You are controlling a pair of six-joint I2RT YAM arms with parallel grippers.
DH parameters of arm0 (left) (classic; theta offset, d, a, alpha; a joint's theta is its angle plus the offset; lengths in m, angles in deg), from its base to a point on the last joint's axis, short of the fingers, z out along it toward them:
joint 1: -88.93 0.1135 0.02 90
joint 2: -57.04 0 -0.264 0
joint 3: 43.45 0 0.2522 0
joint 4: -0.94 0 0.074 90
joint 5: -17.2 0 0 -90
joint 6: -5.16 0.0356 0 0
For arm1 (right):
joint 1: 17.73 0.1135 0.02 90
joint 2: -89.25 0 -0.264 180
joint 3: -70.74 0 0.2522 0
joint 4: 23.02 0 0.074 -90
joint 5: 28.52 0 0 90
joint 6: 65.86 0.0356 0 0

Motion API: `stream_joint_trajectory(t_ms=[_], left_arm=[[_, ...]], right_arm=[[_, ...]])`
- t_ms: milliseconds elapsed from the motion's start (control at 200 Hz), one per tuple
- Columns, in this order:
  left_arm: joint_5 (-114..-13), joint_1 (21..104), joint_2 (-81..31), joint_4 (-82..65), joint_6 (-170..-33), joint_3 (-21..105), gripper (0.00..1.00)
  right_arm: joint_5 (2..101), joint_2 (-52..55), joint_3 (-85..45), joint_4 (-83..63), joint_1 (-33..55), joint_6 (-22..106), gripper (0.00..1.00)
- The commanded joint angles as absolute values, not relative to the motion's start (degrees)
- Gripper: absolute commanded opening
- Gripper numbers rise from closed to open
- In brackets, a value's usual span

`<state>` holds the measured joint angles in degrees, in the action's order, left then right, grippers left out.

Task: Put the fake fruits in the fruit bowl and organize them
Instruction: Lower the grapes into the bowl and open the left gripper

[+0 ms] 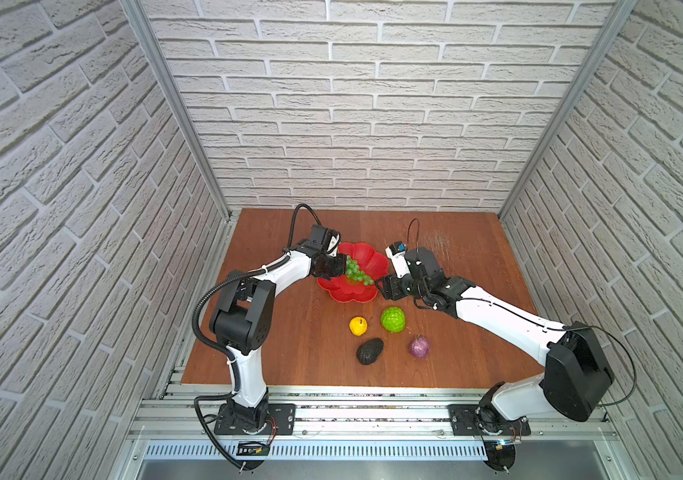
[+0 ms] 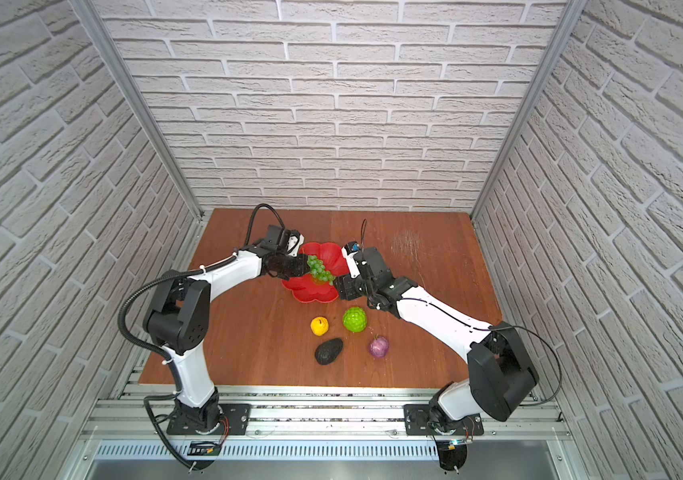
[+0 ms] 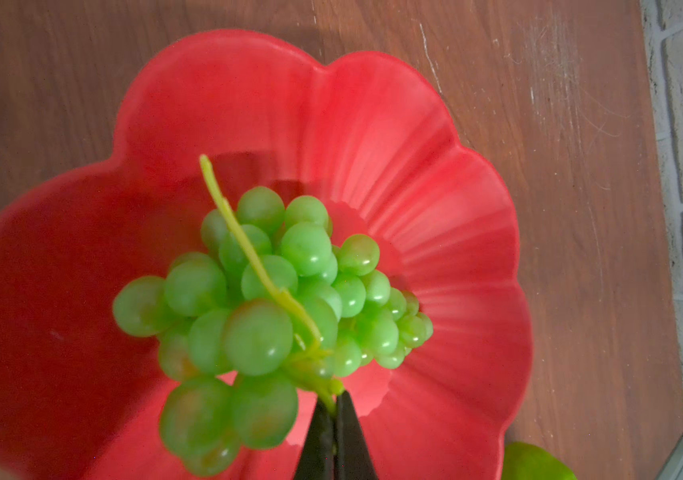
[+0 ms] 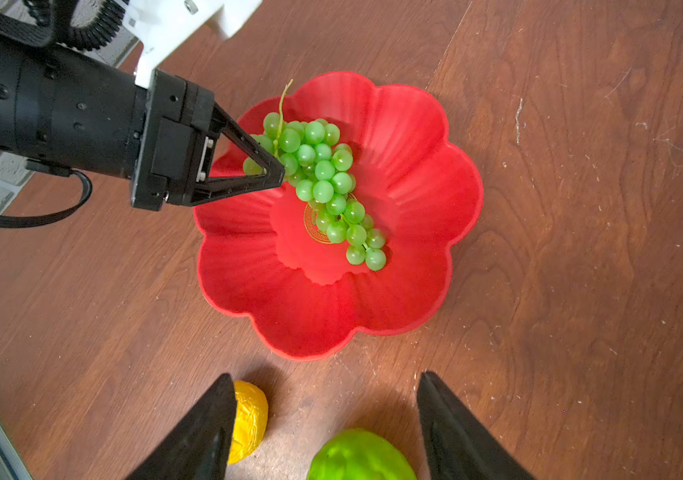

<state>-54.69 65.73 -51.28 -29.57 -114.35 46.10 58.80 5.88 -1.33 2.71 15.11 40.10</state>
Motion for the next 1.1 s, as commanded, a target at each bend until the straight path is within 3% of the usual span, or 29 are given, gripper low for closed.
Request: stream_joint_trajectory(t_ms=[0,795,1095], left_arm=[[-54.2,65.8,-53.3,-27.0,-113.0,47.8,0.0],[-55.2,66.8,-52.7,-27.9,-112.1,43.6,0.0],[-56.8,66.6,-50.4,-29.9,-110.6,44.4,0.35]], right_arm=[[58.8,6.2,-2.4,0.7,15.1,40.4,0.71],[63.1,7.4,-4.6,7.0,15.1,35.8,0.73],[62.3,6.6,-5.9,7.5,15.1,36.0,0.74]])
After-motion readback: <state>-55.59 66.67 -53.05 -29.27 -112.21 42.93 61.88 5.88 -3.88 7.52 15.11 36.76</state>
